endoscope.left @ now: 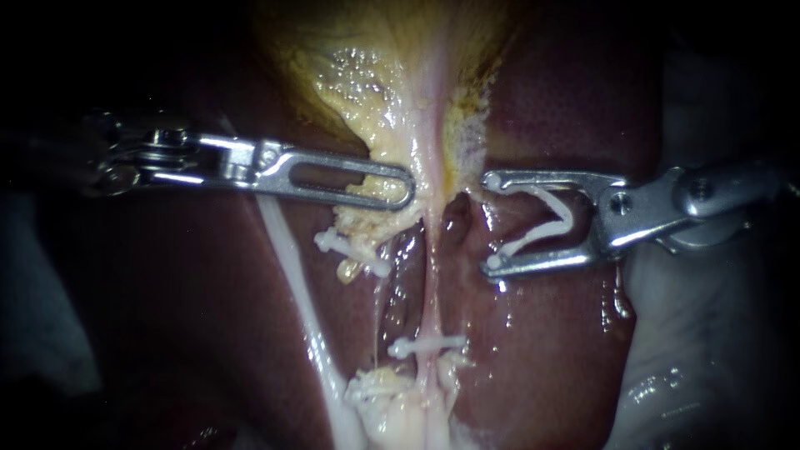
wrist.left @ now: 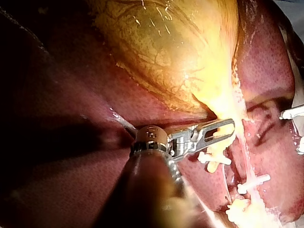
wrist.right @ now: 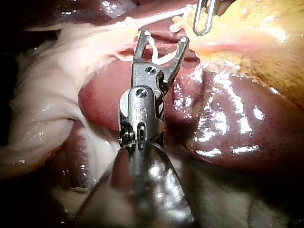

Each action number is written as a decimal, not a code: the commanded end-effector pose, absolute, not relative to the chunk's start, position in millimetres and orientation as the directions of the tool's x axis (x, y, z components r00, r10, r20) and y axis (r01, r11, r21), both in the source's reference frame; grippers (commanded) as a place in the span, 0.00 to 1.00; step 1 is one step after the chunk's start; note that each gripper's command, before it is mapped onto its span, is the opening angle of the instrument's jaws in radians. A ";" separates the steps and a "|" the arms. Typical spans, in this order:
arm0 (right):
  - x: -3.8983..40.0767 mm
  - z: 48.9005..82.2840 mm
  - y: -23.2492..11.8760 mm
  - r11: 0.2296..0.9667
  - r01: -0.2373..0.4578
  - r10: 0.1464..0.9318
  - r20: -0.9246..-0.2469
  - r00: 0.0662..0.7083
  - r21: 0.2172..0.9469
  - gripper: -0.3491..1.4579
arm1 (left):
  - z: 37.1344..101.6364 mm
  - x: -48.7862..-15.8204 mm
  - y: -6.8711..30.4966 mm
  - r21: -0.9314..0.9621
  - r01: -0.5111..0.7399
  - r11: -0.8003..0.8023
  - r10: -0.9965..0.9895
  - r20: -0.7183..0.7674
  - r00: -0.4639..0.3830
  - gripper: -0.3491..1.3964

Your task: Clipping second clip right tube

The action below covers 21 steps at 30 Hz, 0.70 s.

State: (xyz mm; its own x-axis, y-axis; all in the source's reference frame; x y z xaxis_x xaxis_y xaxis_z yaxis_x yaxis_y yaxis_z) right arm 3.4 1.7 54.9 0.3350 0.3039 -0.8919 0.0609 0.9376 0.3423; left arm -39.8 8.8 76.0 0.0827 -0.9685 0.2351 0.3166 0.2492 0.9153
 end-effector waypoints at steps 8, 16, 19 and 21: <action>3.5 55.0 1.6 0.937 0.066 0.304 -0.893 0.333 0.344 0.47 | 72.5 -37.6 10.3 0.920 0.316 0.232 -0.973 0.218 0.081 0.00; 3.9 55.2 1.3 0.936 0.073 0.303 -0.894 0.331 0.344 0.47 | 68.8 -35.7 10.8 0.921 0.316 0.227 -0.974 0.220 0.058 0.00; 4.2 55.3 1.1 0.936 0.078 0.301 -0.895 0.329 0.344 0.47 | 68.6 -35.7 10.7 0.921 0.316 0.226 -0.974 0.220 0.058 0.00; 4.5 55.6 0.7 0.927 0.073 0.327 -0.886 0.329 0.369 0.47 | 68.7 -35.7 10.7 0.921 0.316 0.227 -0.974 0.220 0.058 0.00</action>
